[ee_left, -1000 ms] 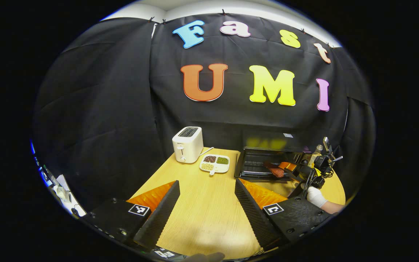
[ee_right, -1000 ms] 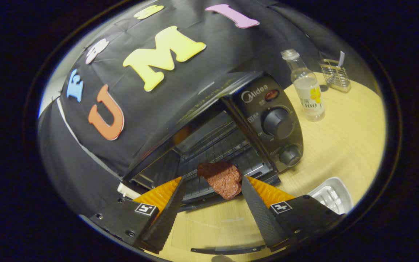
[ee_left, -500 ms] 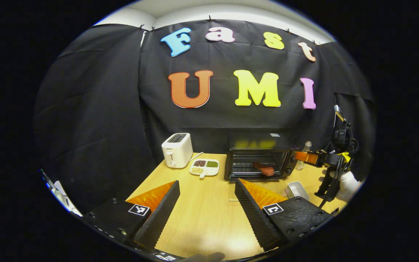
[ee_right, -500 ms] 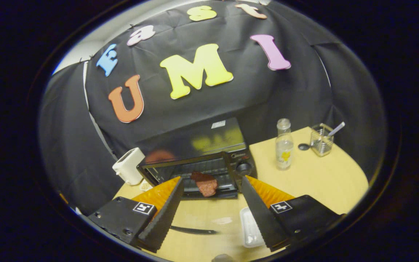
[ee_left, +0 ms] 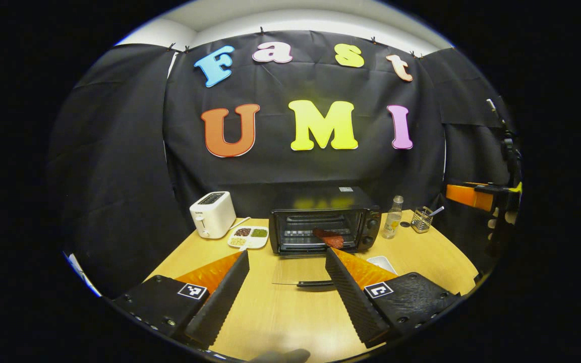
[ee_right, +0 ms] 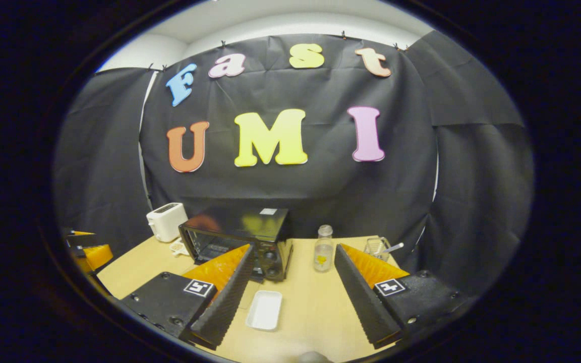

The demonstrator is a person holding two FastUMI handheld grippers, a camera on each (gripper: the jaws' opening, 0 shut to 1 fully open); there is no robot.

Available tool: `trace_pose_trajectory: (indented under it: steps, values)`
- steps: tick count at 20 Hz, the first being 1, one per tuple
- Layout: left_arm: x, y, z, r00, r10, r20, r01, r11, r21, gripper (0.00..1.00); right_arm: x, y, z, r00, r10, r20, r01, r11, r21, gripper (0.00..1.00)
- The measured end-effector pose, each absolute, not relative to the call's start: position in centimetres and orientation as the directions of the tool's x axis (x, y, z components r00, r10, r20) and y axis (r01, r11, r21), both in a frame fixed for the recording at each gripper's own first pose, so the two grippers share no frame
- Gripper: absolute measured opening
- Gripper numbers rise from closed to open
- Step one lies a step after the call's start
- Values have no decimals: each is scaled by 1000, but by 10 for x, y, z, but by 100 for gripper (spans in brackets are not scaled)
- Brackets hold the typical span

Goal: Open the electric oven with the left hand, put the food in, and close the electric oven.

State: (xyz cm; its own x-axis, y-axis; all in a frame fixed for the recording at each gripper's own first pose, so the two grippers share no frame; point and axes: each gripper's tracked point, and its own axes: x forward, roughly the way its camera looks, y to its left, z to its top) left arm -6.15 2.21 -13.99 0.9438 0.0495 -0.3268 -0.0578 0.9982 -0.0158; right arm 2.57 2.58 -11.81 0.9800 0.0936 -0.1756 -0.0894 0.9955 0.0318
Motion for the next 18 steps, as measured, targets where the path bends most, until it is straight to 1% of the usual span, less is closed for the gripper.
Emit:
trace_pose_trajectory:
  steps: [5,6,7,8,9,10,11,12,13,14,15,16,17,18]
  values:
    - [-69,-27,-175,905,116,-408,-143,989,-37,97,-8,-45,-104,974,164,-154,-171,985,-36,100]
    - [-71,-33,-183,895,131,-427,-159,987,-28,97,-10,-57,-106,973,171,-156,-181,982,-51,96]
    - [-73,-39,-193,884,138,-447,-167,986,-27,97,-12,-68,-108,971,174,-165,-185,981,-59,96]
    - [-74,-44,-202,877,145,-459,-174,985,-22,97,-14,-76,-110,969,176,-174,-188,981,-55,100]
    - [-74,-48,-214,869,141,-475,-170,985,-17,97,-17,-81,-111,966,180,-185,-191,981,-41,100]
    - [-74,-51,-225,857,144,-494,-172,985,-10,97,-18,-85,-113,964,180,-194,-189,982,-28,96]
    - [-73,-55,-236,852,137,-506,-163,987,-6,97,-19,-89,-114,964,171,-204,-180,983,-25,96]
    - [-71,-55,-245,847,130,-515,-152,988,1,97,-21,-93,-116,965,157,-211,-167,985,-32,100]
    - [-67,-56,-255,844,119,-523,-134,991,8,97,-21,-94,-116,966,143,-217,-155,987,-39,96]
    - [-61,-56,-266,841,106,-531,-115,993,16,97,-22,-94,-115,967,129,-219,-141,989,-40,100]
    - [-57,-56,-278,831,92,-548,-97,995,19,97,-23,-93,-113,967,113,-227,-125,991,-39,96]
    - [-52,-55,-291,823,71,-563,-74,997,17,97,-25,-90,-113,966,102,-236,-113,993,-34,96]
    - [-47,-55,-301,820,57,-569,-59,998,14,97,-24,-86,-111,965,91,-244,-101,994,-29,100]
    - [-42,-55,-312,815,40,-578,-44,999,7,97,-23,-83,-108,965,78,-251,-88,996,-26,96]
